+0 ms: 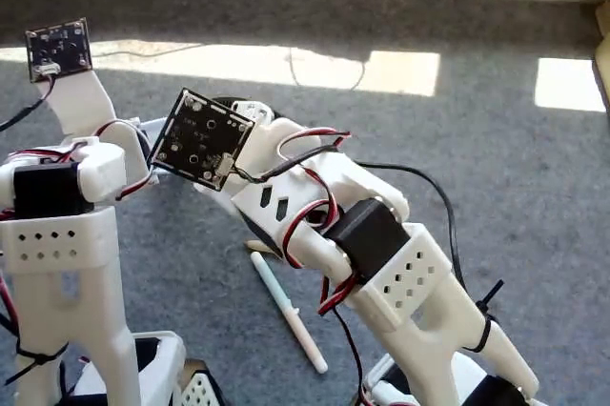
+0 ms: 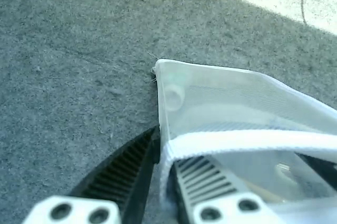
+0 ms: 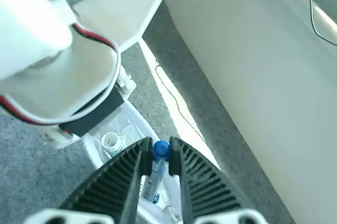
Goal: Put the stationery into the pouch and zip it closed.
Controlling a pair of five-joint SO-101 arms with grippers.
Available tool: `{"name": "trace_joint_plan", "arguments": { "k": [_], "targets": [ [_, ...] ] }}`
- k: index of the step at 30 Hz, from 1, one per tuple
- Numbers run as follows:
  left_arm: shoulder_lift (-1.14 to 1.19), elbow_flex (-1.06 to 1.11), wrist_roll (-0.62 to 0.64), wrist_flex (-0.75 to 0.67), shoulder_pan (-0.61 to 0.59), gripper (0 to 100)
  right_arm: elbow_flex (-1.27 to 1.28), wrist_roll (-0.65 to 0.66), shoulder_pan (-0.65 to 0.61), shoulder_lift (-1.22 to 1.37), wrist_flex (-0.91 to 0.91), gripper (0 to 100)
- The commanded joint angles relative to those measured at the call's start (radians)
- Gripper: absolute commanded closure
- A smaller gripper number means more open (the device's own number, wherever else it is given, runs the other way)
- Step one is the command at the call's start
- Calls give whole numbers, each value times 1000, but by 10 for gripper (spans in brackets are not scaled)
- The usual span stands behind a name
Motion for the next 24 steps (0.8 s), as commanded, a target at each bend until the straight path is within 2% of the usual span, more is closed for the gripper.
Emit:
{"name": "trace_joint_plan", "arguments": {
  "k": [1,5,9,13,15,19,24],
  "targets": [
    [-25,-8,-9,-28,13,994,-13,12,-12,-25,82,892],
    [-25,-8,-9,-26,13,994,-85,3,-12,-51,209,860],
    [-25,-8,-9,-25,13,994,-157,-129,-10,-87,344,860],
    [-25,-8,-6,-26,13,994,-223,-178,-7,-104,504,860],
    [-25,-8,-6,-23,12,994,-236,-222,33,-104,595,860],
    [-25,-8,-8,-21,12,994,-231,-365,166,-94,699,860],
    [-25,-12,-8,-23,12,994,-117,-651,285,-104,740,860]
  ]
}}
